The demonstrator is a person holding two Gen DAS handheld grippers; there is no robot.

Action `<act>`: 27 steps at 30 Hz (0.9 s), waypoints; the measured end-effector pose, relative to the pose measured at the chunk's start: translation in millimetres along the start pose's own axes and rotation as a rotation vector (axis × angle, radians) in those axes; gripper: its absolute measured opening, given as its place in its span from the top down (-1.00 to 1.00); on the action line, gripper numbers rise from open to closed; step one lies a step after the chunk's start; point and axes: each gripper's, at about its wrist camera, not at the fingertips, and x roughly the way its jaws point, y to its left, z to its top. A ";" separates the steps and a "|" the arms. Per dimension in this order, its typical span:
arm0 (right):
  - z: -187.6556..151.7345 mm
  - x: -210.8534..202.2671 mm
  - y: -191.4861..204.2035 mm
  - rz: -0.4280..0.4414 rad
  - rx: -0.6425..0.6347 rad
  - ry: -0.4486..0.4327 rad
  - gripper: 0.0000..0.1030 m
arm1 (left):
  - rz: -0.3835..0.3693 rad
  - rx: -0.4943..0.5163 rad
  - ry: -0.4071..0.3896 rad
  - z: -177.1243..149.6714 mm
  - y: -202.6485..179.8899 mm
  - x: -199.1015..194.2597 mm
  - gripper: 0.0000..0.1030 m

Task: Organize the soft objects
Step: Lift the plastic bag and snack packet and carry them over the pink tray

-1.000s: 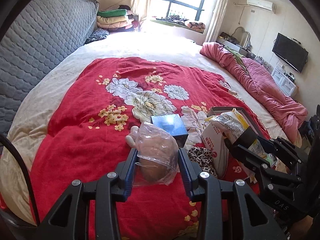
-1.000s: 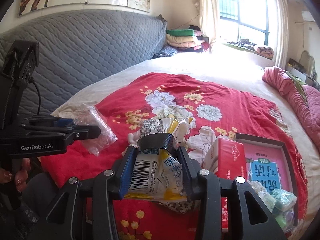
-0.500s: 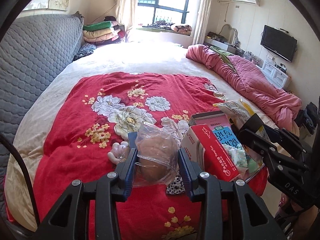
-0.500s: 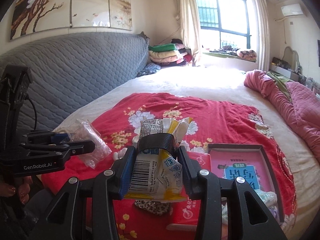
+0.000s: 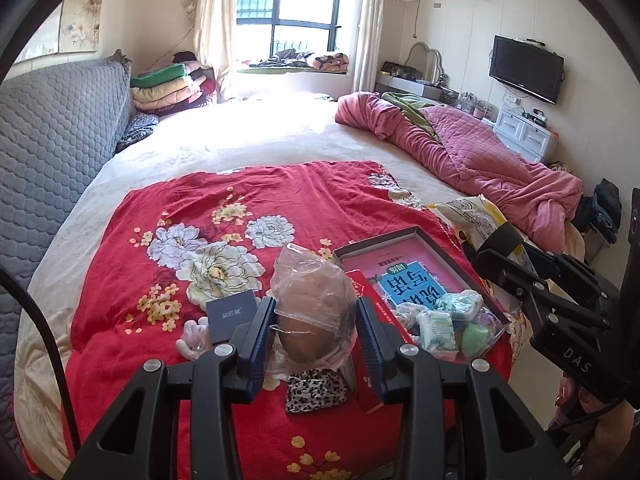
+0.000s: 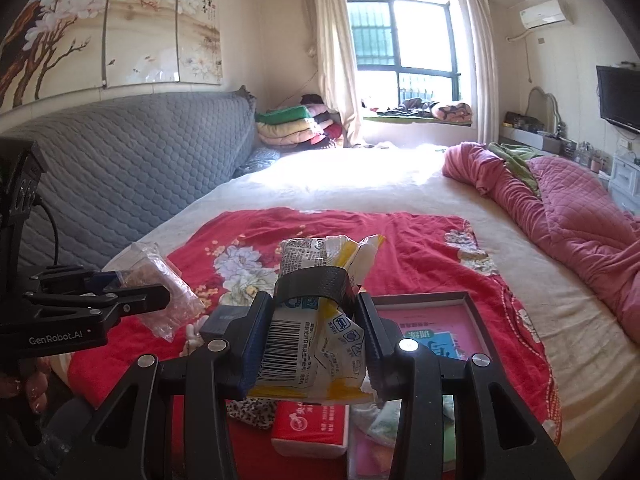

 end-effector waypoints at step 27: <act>-2.5 -21.6 -91.2 -0.168 0.094 -0.011 0.14 | -0.111 0.149 0.087 21.6 -111.4 81.9 0.21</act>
